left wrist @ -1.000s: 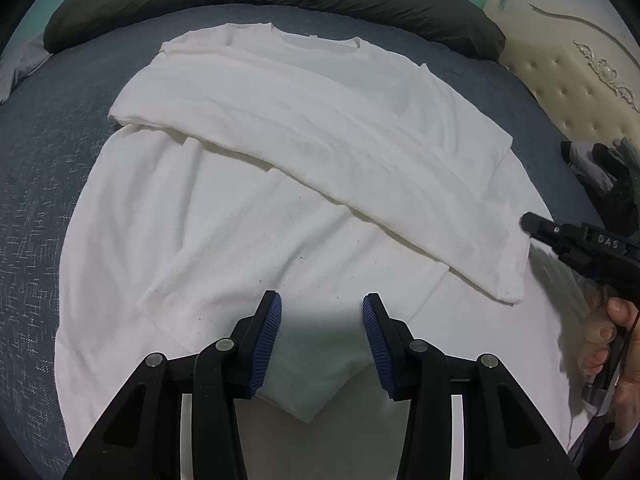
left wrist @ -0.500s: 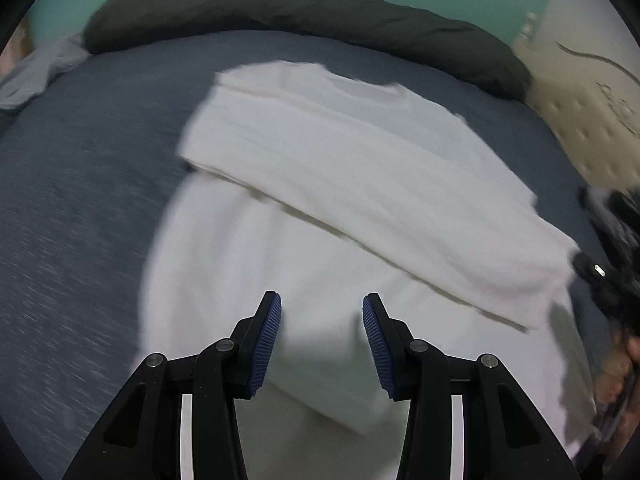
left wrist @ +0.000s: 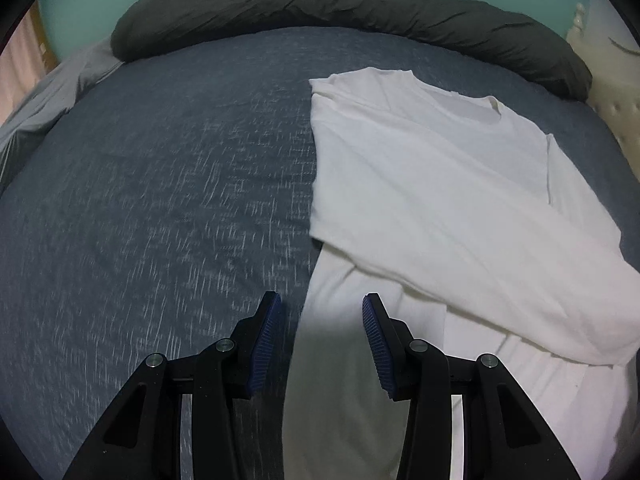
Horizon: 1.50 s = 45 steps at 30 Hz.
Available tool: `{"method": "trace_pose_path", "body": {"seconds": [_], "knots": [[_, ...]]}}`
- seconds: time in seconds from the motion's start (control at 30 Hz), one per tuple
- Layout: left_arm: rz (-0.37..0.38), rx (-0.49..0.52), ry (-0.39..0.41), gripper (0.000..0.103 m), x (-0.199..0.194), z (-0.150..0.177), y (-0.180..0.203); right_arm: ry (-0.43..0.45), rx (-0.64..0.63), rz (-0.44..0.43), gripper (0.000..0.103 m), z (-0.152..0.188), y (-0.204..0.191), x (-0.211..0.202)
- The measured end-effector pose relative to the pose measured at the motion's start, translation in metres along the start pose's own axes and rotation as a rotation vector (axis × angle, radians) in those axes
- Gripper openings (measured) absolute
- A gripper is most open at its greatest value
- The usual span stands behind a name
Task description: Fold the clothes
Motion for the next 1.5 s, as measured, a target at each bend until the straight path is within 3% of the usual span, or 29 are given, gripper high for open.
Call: {"method": "trace_pose_path", "body": {"seconds": [0.3, 0.43, 0.53, 0.57, 0.63, 0.67, 0.7, 0.97, 1.03, 1.1, 1.2, 1.5], "knots": [[-0.02, 0.062, -0.013, 0.046, 0.005, -0.013, 0.008, 0.074, -0.041, 0.012, 0.003, -0.007, -0.01, -0.043], [-0.01, 0.043, -0.016, 0.046, 0.001, -0.011, 0.005, 0.006, -0.012, 0.024, 0.004, -0.006, 0.002, -0.024], [-0.002, 0.038, -0.022, 0.046, -0.001, -0.008, 0.005, -0.052, -0.004, 0.105, 0.005, -0.002, 0.007, -0.004], [-0.002, 0.037, -0.023, 0.046, -0.001, -0.009, 0.005, -0.066, 0.007, 0.121, 0.007, -0.001, 0.01, 0.001], [0.001, 0.035, -0.025, 0.046, 0.0, -0.008, 0.005, -0.087, 0.03, 0.131, 0.023, 0.001, 0.016, 0.011], [0.002, 0.035, -0.026, 0.046, 0.001, -0.009, 0.005, -0.095, 0.042, 0.129, 0.036, 0.002, 0.019, 0.016], [0.004, 0.035, -0.026, 0.046, 0.001, -0.009, 0.004, -0.103, 0.051, 0.128, 0.04, 0.003, 0.022, 0.02], [0.008, 0.044, -0.027, 0.046, 0.003, -0.008, 0.002, -0.153, 0.005, 0.162, 0.041, 0.01, 0.021, 0.055], [0.009, 0.043, -0.028, 0.046, 0.003, -0.009, 0.0, -0.166, -0.009, 0.163, 0.04, 0.012, 0.02, 0.064], [0.013, 0.043, -0.029, 0.046, 0.002, -0.009, -0.001, -0.173, -0.014, 0.162, 0.015, 0.014, 0.02, 0.07], [0.011, 0.045, -0.028, 0.046, 0.002, -0.008, -0.001, -0.173, -0.016, 0.147, 0.003, 0.015, 0.019, 0.071], [-0.018, 0.049, -0.018, 0.046, 0.003, -0.019, -0.008, -0.08, 0.022, 0.044, 0.001, 0.0, 0.001, 0.021]]}}
Point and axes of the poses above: each gripper's, at about its wrist camera, not at the fingertips, and x roughly the way its jaws point, y to its right, z to its underside, the point moved 2 cm from there along x, roughly the way its jaws point, and after that the axes turned 12 degrees about -y, right-handed, at the moved point
